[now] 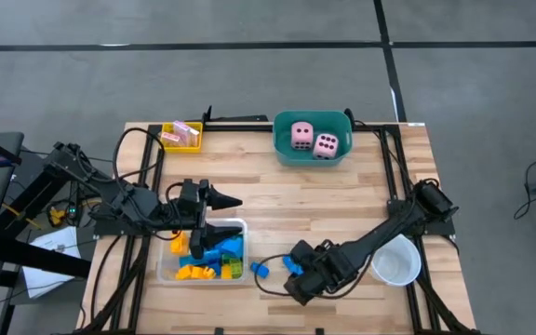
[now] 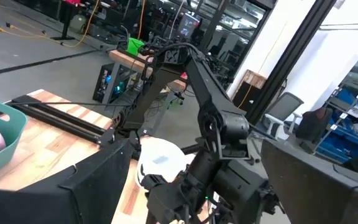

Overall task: Pick & Place Toys
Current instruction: Put the blue game pieces into the transparent bin

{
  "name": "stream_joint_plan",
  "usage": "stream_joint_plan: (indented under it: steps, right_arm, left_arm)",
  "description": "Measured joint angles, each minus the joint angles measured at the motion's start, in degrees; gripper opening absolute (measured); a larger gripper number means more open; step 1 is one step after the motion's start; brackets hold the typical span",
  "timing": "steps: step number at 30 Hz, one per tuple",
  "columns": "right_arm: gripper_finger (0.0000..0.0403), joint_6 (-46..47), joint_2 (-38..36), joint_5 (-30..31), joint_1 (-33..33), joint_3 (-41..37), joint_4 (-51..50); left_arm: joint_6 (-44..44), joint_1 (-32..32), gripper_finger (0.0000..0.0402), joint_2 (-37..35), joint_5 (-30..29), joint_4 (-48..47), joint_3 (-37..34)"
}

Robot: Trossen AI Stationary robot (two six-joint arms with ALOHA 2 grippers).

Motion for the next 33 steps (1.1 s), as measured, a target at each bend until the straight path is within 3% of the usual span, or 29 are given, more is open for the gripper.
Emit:
stream_joint_plan:
  steps: [5, 9, 14, 17, 22, 33]
  right_arm:
    - [0.0314, 1.4, 0.1, 0.5, 0.2, 0.0, 2.3]
    - [0.0314, -2.7, 0.1, 0.4, -0.6, 0.0, 4.5]
    - [0.0316, -1.6, 0.1, 1.8, -0.4, 0.0, 2.0]
    - [0.0332, 1.2, 0.1, 2.2, 0.0, 0.0, 0.6]
    - [0.039, 3.5, 0.1, 1.9, -0.2, 0.0, -0.6]
    - [0.0399, 5.1, 0.1, -0.3, 0.2, -2.3, 0.7]
  left_arm:
    - [-1.1, 0.0, 0.0355, 0.6, 0.0, -0.1, 0.0]
    - [-2.4, 0.0, 0.0355, 1.3, 0.0, 0.5, 0.0]
    - [-3.0, 0.0, 0.0355, 2.4, 0.0, 2.4, 0.0]
    - [-3.6, 0.0, 0.0355, 2.8, 0.0, 2.9, 0.0]
    - [-3.7, 0.0, 0.0355, 2.8, 0.2, 3.2, 0.0]
    - [-3.7, 0.0, 0.0355, 2.8, 0.5, 3.2, 0.0]
